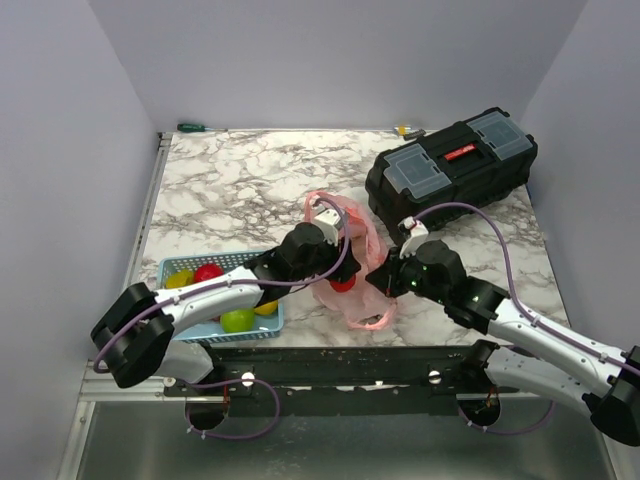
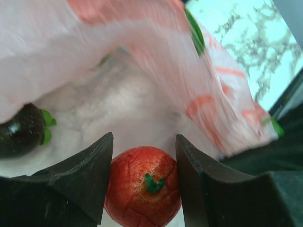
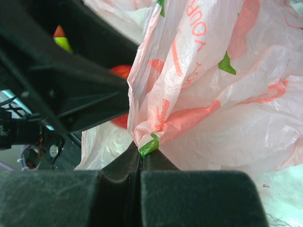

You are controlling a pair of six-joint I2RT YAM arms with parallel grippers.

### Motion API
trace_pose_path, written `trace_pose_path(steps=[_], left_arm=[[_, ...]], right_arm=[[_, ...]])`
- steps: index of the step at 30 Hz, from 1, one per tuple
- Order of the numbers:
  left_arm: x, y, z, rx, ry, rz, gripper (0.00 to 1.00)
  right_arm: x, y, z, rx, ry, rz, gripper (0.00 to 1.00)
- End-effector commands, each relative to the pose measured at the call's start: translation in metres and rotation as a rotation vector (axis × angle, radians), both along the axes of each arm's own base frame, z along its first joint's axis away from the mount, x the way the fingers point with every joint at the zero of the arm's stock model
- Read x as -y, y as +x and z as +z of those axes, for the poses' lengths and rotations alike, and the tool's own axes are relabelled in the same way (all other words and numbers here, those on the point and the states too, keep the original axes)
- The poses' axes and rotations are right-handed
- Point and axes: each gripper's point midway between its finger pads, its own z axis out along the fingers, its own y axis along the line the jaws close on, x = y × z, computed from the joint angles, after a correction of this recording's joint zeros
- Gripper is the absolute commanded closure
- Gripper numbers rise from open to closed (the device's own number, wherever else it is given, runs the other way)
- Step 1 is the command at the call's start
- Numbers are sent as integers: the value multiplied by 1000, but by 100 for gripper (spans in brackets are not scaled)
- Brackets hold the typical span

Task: Take the fake fruits out of the plastic bag
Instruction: Take out the fake fruit from the plastic bag.

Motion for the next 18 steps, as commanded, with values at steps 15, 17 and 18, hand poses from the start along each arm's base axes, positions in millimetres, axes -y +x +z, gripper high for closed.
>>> trace_pose_path(steps=[15,17,18], left_arm=[[-59,-68,51,-48,-88,-115,100],[-70,-67,58,-20,-85,-78,100],[-76,-67,63,-2,-89,-60,100]], right_arm=[[30,23,-19,44,-181,-143,99],[33,23,-20,48,-186,-149,99],[34,22,-20,47,-186,-149,99]])
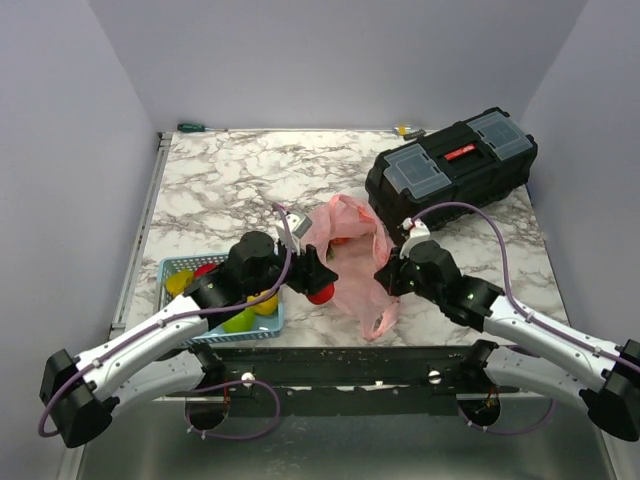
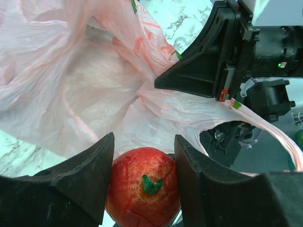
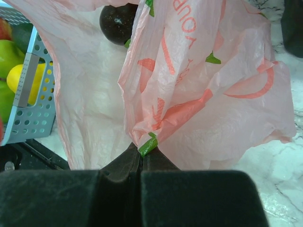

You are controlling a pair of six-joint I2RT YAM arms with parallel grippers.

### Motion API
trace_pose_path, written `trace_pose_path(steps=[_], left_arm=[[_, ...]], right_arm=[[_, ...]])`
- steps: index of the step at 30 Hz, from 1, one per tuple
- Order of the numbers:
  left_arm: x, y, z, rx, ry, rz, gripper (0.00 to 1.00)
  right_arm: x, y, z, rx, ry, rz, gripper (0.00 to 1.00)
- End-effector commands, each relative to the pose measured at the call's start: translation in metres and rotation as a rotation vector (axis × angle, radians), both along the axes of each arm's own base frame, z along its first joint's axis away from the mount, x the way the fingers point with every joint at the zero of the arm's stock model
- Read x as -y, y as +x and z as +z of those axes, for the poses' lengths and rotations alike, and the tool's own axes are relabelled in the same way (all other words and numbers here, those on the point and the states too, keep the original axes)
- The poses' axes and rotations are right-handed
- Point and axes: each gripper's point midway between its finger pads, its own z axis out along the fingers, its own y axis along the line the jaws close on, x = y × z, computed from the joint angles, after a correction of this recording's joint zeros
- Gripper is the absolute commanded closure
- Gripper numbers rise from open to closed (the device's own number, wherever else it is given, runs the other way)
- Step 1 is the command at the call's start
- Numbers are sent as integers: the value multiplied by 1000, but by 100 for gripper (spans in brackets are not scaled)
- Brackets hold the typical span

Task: Take the fake fruits out of the plastic bag
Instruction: Take out the fake fruit from the plastic bag, then place the fake fruit in the bin.

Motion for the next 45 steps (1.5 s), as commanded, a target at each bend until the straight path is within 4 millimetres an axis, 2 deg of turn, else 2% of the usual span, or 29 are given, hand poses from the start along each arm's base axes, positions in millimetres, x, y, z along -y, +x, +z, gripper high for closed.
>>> trace_pose_path(steps=[1,7,9,13,16,19,23,27,31,32,36,38,41,45], left_arm=[[-32,-3,4,22,38,77,100],[-67,1,22,95,73,200,100],[-87,9,13,95,133,299,100],[-142,27,-25,28,278,625,100],[-169,31,-48,-12,337,784,100],[-182,38,-56,-24,355,886,100],[-186,53,-61,-14,380,938,100],[-193,63,-75,-66,440,998,100],[-200,63,-83,-123,447,1065,88],[-203,61,-85,-133,439,1092,82],[-209,55,-84,-137,377,1129,68],[-209,53,-82,-130,340,1123,53],[-208,51,-72,-111,292,1098,32],[-203,48,-49,-65,199,1050,16]], right_arm=[[11,4,6,35,-31,-34,99],[13,4,4,41,-28,-41,99],[13,3,3,41,-33,-39,99],[13,2,2,47,-30,-30,99],[13,2,4,54,-21,-25,99],[11,0,3,57,-17,-11,99],[10,0,2,54,-17,-6,99],[10,0,1,52,-16,-3,99],[9,-3,3,62,1,7,99],[9,-2,4,66,3,7,99],[8,-4,5,68,12,19,99],[8,-4,5,71,15,20,99],[7,-4,4,68,11,27,99],[6,-5,2,62,8,33,99]])
